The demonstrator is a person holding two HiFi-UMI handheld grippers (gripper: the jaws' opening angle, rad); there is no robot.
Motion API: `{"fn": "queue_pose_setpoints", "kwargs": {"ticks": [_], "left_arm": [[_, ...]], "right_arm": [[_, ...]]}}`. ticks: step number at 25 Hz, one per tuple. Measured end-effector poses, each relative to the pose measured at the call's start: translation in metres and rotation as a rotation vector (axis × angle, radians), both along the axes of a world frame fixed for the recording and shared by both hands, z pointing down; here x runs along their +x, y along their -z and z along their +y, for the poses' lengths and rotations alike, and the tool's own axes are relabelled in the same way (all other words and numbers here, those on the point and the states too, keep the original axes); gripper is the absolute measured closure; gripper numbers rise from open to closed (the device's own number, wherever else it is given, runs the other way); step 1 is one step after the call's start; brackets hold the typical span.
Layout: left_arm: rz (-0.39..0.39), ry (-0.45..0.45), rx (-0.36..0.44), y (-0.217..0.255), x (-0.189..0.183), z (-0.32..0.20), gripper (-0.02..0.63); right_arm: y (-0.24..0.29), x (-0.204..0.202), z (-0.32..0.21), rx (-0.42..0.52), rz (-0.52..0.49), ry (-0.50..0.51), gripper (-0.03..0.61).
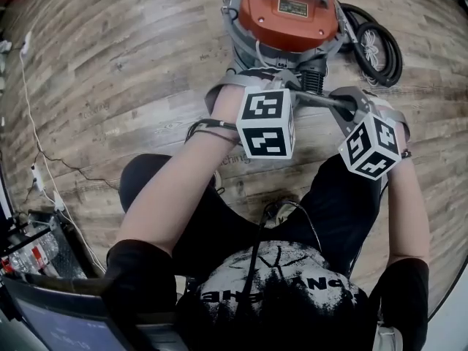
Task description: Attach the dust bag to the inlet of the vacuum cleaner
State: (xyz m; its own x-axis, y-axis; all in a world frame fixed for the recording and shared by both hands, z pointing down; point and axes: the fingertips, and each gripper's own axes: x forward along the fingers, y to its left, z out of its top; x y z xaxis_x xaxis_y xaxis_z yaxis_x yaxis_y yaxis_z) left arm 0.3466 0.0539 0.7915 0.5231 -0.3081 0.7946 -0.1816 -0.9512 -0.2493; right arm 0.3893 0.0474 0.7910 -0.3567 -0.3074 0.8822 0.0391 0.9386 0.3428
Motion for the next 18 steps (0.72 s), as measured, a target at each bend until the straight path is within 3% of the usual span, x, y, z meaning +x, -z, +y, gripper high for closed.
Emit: {"fn": "queue_pose_setpoints", "kwargs": {"ticks": [9,14,18], "left_arm": [[-0.011,-0.037,0.016,0.009,0.018,-0.005,0.581],[0.034,0.007,-0.037,0.007,0.013,-0.003,0.584],[0.028,0.064,-0.077,-0.004,0.001,-0.005,0.585]], "right_arm": [[-0.028,0.009,-0.009,-0.031,-0.051,-0.109,0.555],[-0.011,0.007,-0.011,-0.038,-0.078,-0.12,0.554],[0.006,-0.007,-0.011,-0.012,-0.036,-0.073,0.554]]}}
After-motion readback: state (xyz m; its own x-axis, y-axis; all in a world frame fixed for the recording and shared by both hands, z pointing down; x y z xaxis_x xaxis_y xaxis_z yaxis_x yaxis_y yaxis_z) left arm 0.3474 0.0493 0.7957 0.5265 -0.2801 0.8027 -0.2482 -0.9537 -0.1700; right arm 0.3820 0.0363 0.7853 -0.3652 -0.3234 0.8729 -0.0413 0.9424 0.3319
